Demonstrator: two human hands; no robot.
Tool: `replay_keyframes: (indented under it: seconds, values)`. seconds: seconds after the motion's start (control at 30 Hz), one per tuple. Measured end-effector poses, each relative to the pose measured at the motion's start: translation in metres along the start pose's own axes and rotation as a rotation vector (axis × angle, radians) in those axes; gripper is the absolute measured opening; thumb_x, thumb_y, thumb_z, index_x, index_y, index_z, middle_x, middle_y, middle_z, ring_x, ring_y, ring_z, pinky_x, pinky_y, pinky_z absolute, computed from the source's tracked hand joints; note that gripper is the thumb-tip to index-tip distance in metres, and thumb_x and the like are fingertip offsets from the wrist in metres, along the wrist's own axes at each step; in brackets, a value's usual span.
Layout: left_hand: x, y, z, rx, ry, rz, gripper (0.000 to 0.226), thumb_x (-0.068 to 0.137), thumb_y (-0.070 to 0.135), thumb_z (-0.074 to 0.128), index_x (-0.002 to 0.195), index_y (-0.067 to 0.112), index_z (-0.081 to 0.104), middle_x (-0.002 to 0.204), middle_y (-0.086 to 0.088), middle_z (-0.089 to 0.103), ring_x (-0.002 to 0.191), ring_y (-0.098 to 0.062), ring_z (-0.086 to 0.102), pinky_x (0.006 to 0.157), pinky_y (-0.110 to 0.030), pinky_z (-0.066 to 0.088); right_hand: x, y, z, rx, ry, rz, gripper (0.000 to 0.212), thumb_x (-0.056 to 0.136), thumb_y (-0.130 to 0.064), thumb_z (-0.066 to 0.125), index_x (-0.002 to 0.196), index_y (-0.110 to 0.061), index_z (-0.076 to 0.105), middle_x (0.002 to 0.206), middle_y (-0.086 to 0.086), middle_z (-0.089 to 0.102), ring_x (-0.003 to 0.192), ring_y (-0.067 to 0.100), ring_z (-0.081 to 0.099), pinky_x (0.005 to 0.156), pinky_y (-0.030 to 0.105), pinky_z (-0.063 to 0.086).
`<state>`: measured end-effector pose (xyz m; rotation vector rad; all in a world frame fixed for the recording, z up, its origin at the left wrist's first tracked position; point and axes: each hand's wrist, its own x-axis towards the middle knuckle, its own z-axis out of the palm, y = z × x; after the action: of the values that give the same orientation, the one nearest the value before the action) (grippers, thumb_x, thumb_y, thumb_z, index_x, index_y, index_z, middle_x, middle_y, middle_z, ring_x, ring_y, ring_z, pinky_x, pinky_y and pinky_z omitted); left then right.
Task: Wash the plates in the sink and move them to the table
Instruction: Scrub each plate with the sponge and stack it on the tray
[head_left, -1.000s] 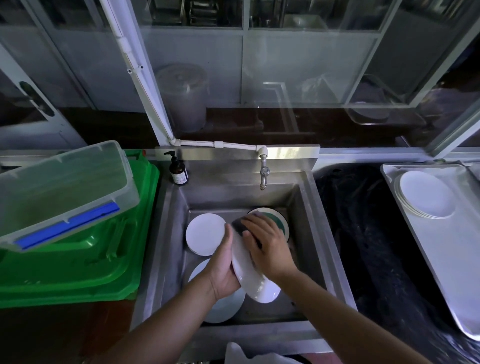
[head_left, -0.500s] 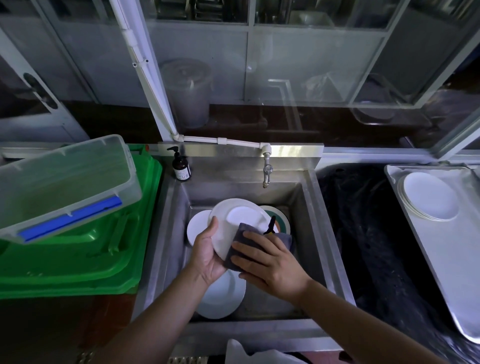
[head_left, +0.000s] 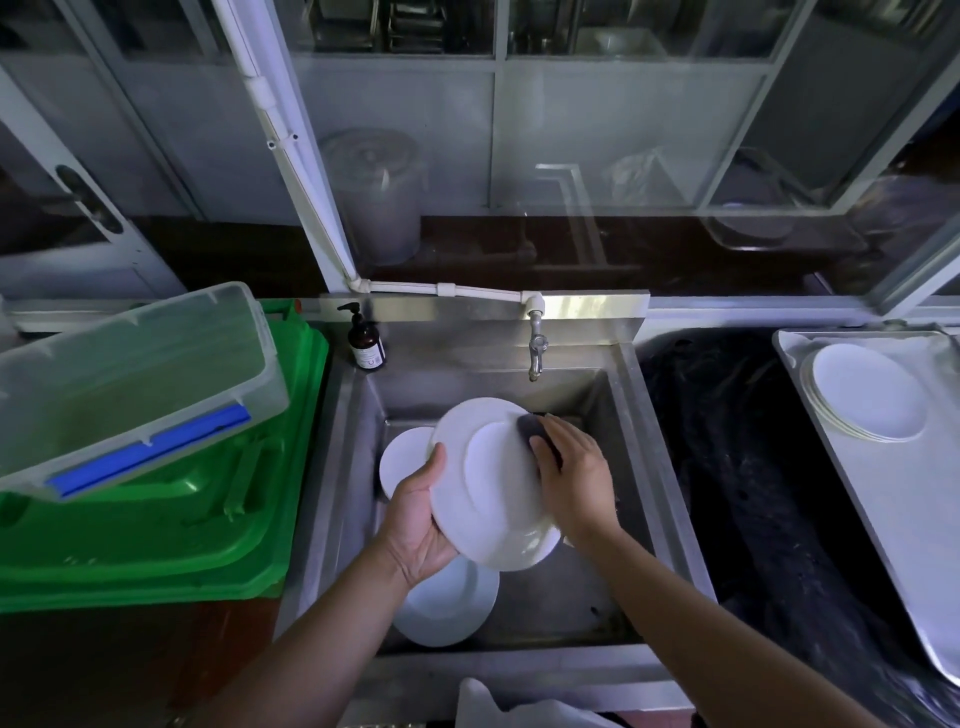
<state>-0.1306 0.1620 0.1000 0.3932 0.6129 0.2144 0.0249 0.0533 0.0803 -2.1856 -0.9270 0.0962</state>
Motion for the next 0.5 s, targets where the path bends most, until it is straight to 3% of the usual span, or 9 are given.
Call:
replay_keyframes:
  seconds: [0.1,0.23,0.37,0.43,0.5]
  values:
    - [-0.001,-0.002,0.008,0.076,0.010,-0.042,0.059,0.097,0.048,0.047,0.134,0.005,0.065,0.136,-0.024,0.063,0.117,-0.038,0.066,0.099,-0.050,0.052,0.004,-0.017,0.013,-0.029,0.044,-0.100,0.037,0.100,-0.034,0.050,0.123,-0.015,0.071,0.128,-0.001,0.069,0.120,0.026,0.062,0.097,0.046,0.051]
    - [-0.002,-0.006,0.009,0.115,0.083,-0.084,0.055,0.099,0.044,0.051,0.139,0.008,0.062,0.135,-0.022,0.064,0.117,-0.036,0.066,0.101,-0.046,0.050,-0.004,-0.052,0.023,-0.017,0.032,-0.302,0.033,0.098,-0.032,0.056,0.122,-0.017,0.071,0.130,-0.002,0.067,0.129,0.025,0.056,0.096,0.042,0.047]
    - [-0.007,-0.001,-0.001,0.048,0.033,-0.031,0.058,0.097,0.047,0.048,0.135,0.006,0.065,0.132,-0.025,0.065,0.113,-0.037,0.069,0.088,-0.045,0.060,0.010,-0.027,0.004,-0.003,-0.134,-0.576,0.042,0.098,-0.039,0.063,0.134,-0.018,0.065,0.144,0.001,0.059,0.139,0.025,0.048,0.114,0.037,0.038]
    - [-0.011,0.001,-0.004,0.044,0.019,-0.024,0.059,0.098,0.047,0.046,0.134,0.005,0.066,0.137,-0.027,0.061,0.117,-0.040,0.066,0.088,-0.048,0.060,0.020,-0.013,-0.006,-0.021,-0.143,-0.488,0.044,0.098,-0.040,0.063,0.136,-0.020,0.064,0.144,-0.002,0.058,0.138,0.021,0.048,0.116,0.034,0.037]
    - [-0.012,0.000,-0.004,0.071,0.021,-0.039,0.060,0.098,0.047,0.046,0.139,0.005,0.061,0.140,-0.026,0.059,0.122,-0.042,0.063,0.091,-0.049,0.058,0.024,-0.016,-0.012,0.095,-0.092,-0.176,0.037,0.100,-0.036,0.060,0.135,-0.023,0.065,0.138,-0.007,0.061,0.130,0.013,0.051,0.108,0.023,0.039]
